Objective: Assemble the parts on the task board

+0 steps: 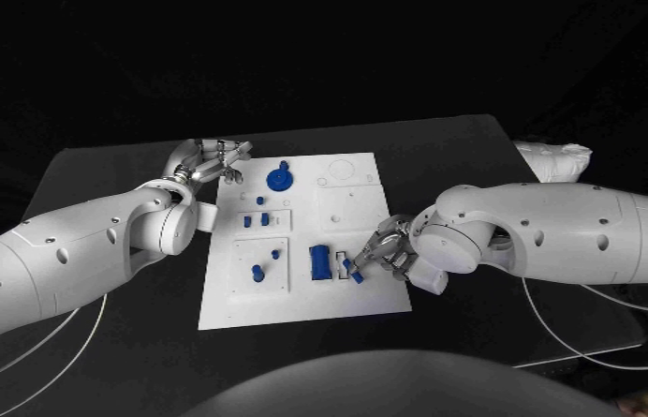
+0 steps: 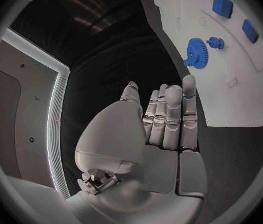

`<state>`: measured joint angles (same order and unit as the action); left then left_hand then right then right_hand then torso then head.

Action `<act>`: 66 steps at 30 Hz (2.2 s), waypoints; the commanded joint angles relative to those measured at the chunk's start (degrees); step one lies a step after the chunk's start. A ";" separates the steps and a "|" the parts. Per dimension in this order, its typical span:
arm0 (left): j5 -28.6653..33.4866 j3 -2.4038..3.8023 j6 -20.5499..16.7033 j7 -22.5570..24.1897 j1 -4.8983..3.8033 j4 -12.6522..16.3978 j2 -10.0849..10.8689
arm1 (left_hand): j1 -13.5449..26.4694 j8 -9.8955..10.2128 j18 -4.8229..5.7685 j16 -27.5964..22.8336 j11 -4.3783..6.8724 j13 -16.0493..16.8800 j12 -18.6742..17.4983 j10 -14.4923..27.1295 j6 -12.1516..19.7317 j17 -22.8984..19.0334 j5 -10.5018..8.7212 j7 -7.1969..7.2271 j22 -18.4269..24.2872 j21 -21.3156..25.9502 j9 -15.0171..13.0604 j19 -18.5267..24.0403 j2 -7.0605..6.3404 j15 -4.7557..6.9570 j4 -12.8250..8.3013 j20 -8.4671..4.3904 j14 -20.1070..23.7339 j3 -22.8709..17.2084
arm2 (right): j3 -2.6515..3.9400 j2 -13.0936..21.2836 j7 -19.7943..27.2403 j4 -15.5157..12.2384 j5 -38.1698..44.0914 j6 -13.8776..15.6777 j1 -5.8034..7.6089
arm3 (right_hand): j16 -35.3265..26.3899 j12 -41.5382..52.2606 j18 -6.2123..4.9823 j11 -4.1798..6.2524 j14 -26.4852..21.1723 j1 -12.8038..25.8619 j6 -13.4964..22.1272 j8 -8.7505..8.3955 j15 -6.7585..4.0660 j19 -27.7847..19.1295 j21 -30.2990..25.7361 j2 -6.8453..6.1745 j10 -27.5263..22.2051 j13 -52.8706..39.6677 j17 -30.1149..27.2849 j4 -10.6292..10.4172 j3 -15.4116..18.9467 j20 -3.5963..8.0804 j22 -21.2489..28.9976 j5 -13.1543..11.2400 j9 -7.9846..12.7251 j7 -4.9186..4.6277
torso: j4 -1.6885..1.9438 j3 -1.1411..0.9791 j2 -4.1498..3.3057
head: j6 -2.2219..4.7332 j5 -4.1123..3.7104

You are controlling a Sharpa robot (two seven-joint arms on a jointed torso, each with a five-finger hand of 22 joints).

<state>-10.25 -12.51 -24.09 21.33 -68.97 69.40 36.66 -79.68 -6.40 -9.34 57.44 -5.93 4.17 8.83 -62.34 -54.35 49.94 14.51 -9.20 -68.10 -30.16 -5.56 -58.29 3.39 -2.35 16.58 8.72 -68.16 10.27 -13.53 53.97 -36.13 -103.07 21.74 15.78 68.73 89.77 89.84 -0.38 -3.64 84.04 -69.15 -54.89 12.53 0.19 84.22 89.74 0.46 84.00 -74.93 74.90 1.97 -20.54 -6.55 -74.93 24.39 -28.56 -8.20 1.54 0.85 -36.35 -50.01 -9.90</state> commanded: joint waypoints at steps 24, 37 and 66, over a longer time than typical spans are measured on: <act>-0.34 0.04 0.83 0.25 -0.02 0.09 -0.22 | 0.05 -0.18 -0.59 -0.19 -0.16 -0.01 0.30 0.41 0.40 -0.07 0.37 -0.08 -0.05 0.18 -0.08 -0.35 0.45 -0.06 0.14 0.04 0.40 0.31 | -0.01 -1.18 0.77 0.72 -2.51 3.66 -0.22 | 0.23 0.16 0.38 0.32 5.96 1.36 -2.05 -1.48 -0.37 5.78 0.26 0.11 6.00 -15.07 15.10 -1.31 1.01 0.44 -15.07 -2.66 0.52 1.21 | -0.01 0.00 0.01 | 0.01 -0.12; -0.34 0.04 0.85 0.20 -0.02 0.09 -0.30 | 0.05 -0.18 -0.59 -0.19 -0.16 -0.01 0.30 0.41 0.40 -0.07 0.37 -0.08 -0.05 0.18 -0.08 -0.35 0.45 -0.06 0.14 0.04 0.40 0.31 | -0.01 -1.53 0.94 1.03 -2.64 4.18 -0.22 | 0.23 0.16 0.38 0.33 5.96 1.37 -2.04 -1.55 -0.37 5.78 0.26 0.11 6.00 -15.07 15.10 -1.33 1.04 0.44 -15.07 -2.73 0.55 1.20 | 0.01 -0.03 -0.01 | 0.01 -0.20; -0.34 0.04 0.87 0.13 -0.02 -0.04 -0.26 | -0.06 -0.17 -0.59 -0.20 -0.17 -0.01 0.33 0.46 0.47 -0.07 0.37 -0.09 -0.06 0.30 -0.07 -0.35 0.49 -0.06 0.12 0.04 0.39 0.39 | -0.02 -0.13 0.79 -0.58 -2.30 4.38 -0.26 | 0.23 0.16 0.38 0.48 5.96 0.79 -2.62 -1.56 -0.45 5.78 0.26 0.21 6.00 -15.07 15.10 -1.02 0.96 0.48 -15.07 -2.67 0.53 1.44 | -0.03 -0.03 0.01 | 0.01 -0.21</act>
<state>-10.33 -12.51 -24.04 21.17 -68.97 69.30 36.49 -79.68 -6.40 -9.35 57.45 -6.13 4.17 8.83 -62.14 -54.34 49.94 14.51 -9.20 -68.07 -30.16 -5.55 -58.29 3.39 -2.35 16.74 8.72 -68.17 10.42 -13.55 53.75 -35.84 -103.40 18.94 20.13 68.51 89.77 89.84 -0.38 -3.65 84.03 -68.31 -57.11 10.78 0.20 84.00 89.74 0.72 83.99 -74.93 74.92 1.10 -19.52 -6.35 -74.91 21.48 -27.97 -6.78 1.53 0.83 -36.34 -50.01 -10.10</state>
